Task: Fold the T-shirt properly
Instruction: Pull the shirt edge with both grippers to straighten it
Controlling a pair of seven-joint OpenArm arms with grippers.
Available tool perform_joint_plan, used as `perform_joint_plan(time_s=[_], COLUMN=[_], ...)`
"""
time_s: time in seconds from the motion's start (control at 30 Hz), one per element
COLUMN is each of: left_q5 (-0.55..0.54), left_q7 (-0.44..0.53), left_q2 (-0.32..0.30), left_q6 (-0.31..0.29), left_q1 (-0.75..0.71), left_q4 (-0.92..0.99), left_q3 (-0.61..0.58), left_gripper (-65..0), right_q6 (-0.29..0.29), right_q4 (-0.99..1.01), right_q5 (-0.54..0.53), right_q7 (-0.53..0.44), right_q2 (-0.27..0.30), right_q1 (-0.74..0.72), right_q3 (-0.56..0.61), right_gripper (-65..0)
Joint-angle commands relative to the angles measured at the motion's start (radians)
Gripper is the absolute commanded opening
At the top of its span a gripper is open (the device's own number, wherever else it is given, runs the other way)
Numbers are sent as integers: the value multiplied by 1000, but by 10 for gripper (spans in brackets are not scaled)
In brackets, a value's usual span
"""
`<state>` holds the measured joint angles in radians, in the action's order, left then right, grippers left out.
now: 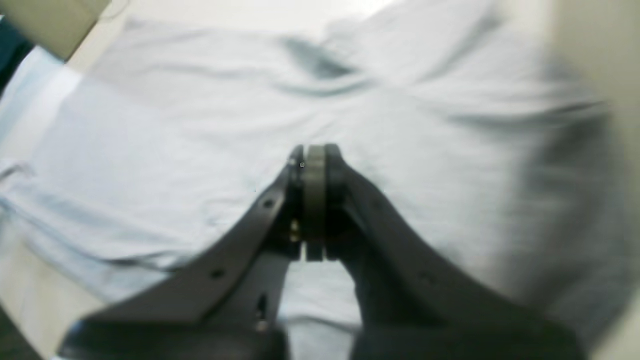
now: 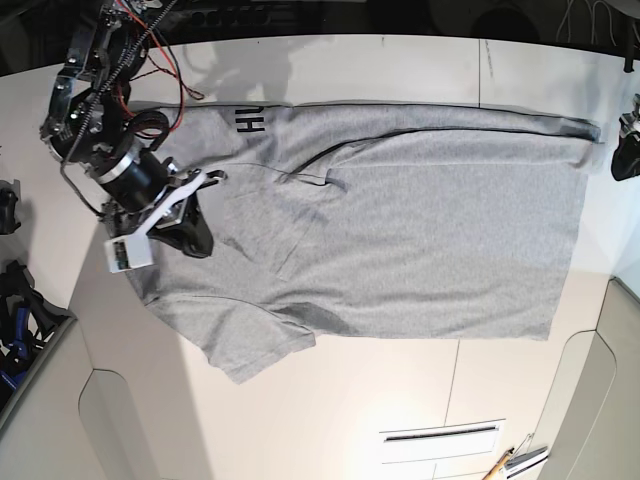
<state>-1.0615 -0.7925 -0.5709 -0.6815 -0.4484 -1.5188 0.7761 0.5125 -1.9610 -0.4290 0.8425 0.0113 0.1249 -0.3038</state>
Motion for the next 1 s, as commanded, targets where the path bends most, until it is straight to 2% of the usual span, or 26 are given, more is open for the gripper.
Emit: perform_joint_plan(time_s=[0.0, 0.07, 0.13, 0.23, 0.37, 0.47, 0.63, 0.77, 0.97], left_q5=[-19, -19, -16, 37, 180, 283, 437, 453, 452], left_q7=[13, -12, -24, -23, 27, 91, 104, 59, -22], left_q2=[-23, -22, -22, -22, -22, -22, -22, -22, -22], left_q6=[-17, -17, -17, -17, -17, -17, 80, 125, 126], left_q1=[2, 2, 2, 2, 2, 3, 2, -4, -8], left_q4=[-33, -64, -81, -81, -67, -52, -51, -51, -50], left_q3=[12, 7, -12, -66, -182, -271, -352, -358, -357], left_gripper=[-415, -422, -476, -650, -650, -650, -650, -650, -650], right_q6=[8, 8, 8, 8, -10, -19, -19, -19, -19], right_q4=[-31, -54, -68, -67, -18, 61, 190, 207, 207], right_q5=[-16, -16, -16, 0, 124, 136, 138, 137, 134], right_q7=[-15, -14, -15, -22, -129, -156, -132, -85, -75], right_q2=[15, 29, 30, 30, 33, 51, 89, 112, 150], right_q1=[13, 54, 98, 150, 167, 151, 142, 172, 243], right_q3=[-22, -59, -93, -126, -139, -139, -139, -139, -139], right_gripper=[-650, -650, -650, -650, -650, -650, -650, -650, -650])
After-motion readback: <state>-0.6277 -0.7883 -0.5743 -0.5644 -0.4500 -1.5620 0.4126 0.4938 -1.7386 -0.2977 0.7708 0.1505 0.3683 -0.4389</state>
